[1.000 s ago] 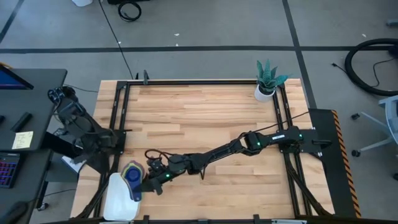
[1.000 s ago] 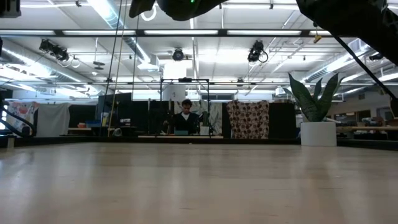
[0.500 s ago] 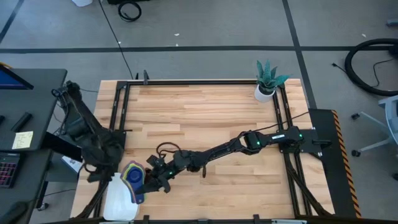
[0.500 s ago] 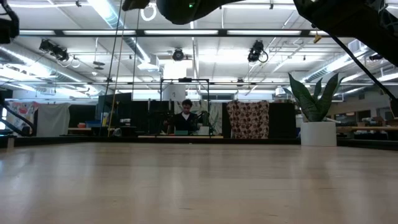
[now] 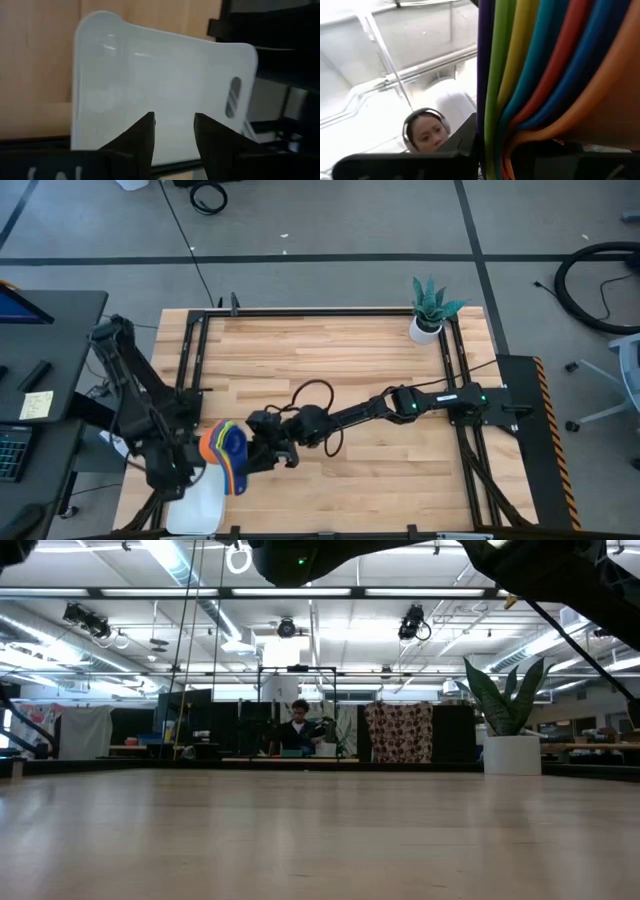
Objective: Nest measuring cups in basket
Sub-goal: Put the nested measuring cups into the white bin
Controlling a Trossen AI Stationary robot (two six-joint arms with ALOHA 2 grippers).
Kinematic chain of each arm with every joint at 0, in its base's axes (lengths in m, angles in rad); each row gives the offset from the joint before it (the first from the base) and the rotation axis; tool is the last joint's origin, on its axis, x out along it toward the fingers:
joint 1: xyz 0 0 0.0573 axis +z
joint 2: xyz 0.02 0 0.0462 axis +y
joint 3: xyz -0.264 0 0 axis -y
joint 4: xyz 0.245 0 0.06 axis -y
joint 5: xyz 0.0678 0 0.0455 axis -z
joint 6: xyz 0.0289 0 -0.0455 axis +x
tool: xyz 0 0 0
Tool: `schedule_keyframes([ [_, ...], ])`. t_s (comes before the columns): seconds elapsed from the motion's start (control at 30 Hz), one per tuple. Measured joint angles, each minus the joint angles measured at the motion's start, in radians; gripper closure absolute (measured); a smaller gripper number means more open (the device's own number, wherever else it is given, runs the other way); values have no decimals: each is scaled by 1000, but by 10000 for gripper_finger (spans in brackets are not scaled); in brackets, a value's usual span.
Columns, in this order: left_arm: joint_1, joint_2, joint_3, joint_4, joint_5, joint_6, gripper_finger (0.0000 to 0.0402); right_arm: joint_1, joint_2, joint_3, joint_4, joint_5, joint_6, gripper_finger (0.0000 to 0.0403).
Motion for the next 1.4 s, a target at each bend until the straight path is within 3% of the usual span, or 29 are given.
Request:
schedule_keyframes([
  [0.27,-15,197,0,27,-61,2,260,-8,1,0,119,-49,74,326],
  [0.6,-14,302,0,65,-216,34,260,-17,-39,0,151,-125,98,326],
  [1.0,7,410,0,157,-230,135,260,-37,-64,0,149,-178,118,326],
  [1.4,106,472,1,305,-234,370,261,-44,-64,0,152,-183,164,326],
])
